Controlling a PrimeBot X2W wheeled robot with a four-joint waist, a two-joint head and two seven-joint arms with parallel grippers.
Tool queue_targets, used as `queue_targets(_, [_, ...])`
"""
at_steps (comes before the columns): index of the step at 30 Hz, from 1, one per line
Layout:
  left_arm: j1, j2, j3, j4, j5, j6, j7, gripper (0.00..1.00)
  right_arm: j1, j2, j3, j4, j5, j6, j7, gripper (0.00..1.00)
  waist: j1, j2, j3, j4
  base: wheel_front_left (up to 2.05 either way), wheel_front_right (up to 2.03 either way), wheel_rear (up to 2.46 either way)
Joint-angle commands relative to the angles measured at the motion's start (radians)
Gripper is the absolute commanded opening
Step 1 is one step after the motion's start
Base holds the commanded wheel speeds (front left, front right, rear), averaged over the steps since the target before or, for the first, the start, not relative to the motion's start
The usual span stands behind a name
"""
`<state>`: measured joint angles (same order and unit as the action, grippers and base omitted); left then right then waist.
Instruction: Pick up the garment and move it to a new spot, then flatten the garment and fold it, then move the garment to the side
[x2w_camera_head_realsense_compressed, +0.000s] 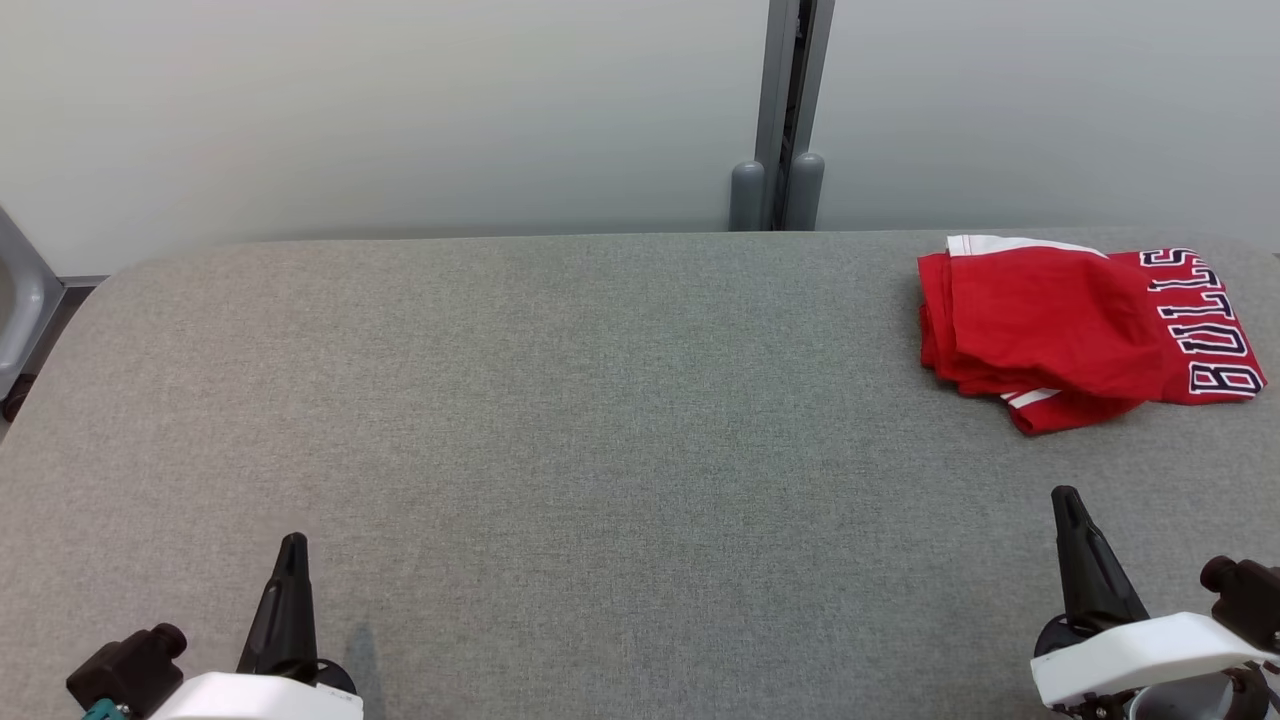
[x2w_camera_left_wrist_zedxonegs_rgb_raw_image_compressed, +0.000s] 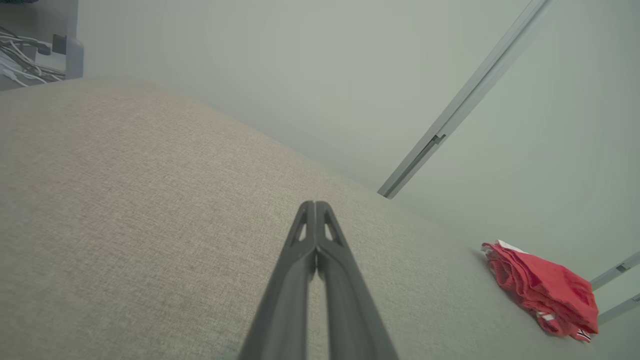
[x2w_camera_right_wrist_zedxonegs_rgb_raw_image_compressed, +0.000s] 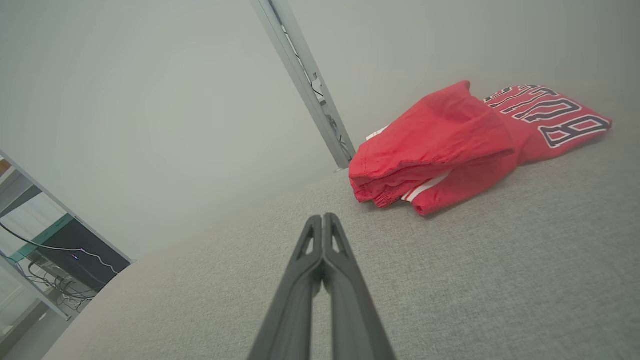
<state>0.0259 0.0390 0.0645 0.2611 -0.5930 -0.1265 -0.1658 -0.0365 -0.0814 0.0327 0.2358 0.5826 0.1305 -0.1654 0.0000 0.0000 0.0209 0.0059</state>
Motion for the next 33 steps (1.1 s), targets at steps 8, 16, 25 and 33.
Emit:
queue_targets(8, [-0.034, 0.007, 0.022, -0.028, -0.140, -0.002, 0.035, 0.00, -0.046, -0.002, -0.014, -0.001, 0.143, 0.000, 0.038, 0.00, 0.0000, 0.0000, -0.001, 0.000, 0.00, 0.00, 0.00])
queue_targets(16, [-0.039, 0.008, 0.035, -0.035, -0.248, -0.002, 0.064, 0.00, -0.059, 0.002, -0.019, 0.010, 0.252, 0.000, 0.068, 0.00, 0.0000, 0.0000, -0.003, -0.001, 0.00, 0.00, 0.00])
queue_targets(25, [-0.046, 0.008, 0.049, -0.043, -0.359, -0.003, 0.094, 0.00, -0.075, 0.006, -0.025, 0.019, 0.365, 0.000, 0.098, 0.00, 0.0000, 0.0000, -0.004, -0.001, 0.00, 0.00, 0.00])
queue_targets(33, [-0.051, 0.009, 0.061, -0.049, -0.451, -0.003, 0.120, 0.00, -0.087, 0.009, -0.031, 0.029, 0.457, 0.000, 0.123, 0.00, 0.0000, 0.0000, -0.005, -0.002, 0.00, 0.00, 0.00])
